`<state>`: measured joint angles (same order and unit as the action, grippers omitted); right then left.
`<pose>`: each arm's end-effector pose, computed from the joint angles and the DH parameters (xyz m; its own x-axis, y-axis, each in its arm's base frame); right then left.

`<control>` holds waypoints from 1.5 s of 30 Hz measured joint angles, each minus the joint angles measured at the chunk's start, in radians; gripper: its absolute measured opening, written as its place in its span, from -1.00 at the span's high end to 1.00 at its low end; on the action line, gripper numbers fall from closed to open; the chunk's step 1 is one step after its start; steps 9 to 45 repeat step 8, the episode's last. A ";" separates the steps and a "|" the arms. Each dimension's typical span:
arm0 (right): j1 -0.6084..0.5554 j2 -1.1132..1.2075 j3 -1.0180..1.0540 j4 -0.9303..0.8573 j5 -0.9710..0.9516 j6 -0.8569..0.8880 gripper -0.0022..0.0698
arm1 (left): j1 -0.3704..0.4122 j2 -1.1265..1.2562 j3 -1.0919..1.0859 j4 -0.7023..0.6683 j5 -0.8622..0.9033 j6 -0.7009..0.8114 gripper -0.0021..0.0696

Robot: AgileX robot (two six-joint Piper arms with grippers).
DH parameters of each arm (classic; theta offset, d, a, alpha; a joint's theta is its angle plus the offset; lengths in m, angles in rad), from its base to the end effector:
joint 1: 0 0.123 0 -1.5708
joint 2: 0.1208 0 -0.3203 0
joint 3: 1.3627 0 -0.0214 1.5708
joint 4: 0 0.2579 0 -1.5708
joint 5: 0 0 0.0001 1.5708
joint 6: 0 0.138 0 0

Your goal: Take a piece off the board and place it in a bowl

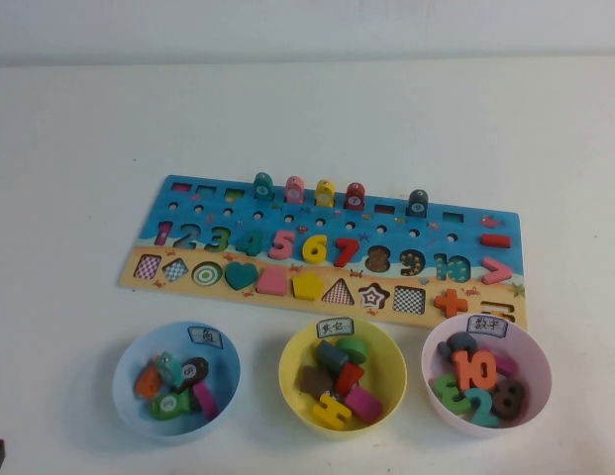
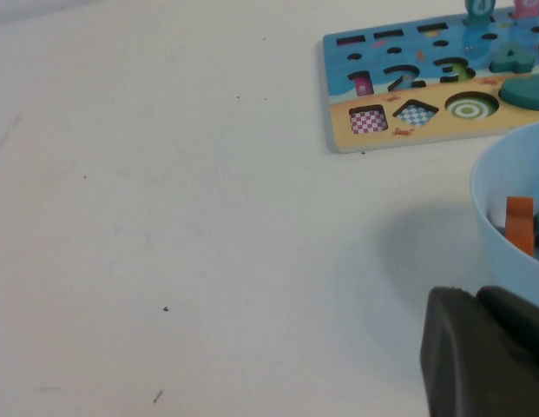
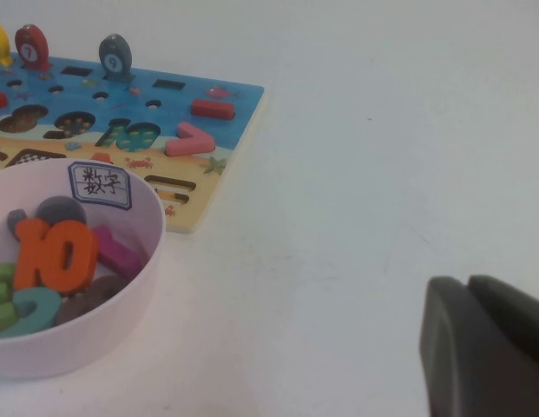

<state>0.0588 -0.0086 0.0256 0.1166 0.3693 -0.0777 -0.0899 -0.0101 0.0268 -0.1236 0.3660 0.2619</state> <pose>0.0688 0.0099 0.1579 -0.2948 0.0138 -0.9555 -0.0897 0.9951 0.0420 0.0685 -0.0123 0.1580 -0.2652 0.1702 -0.9490 0.1723 0.9768 0.1271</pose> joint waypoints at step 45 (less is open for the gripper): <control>0.000 0.000 0.000 0.000 0.000 0.000 0.99 | 0.000 0.000 0.000 -0.007 0.000 0.004 0.95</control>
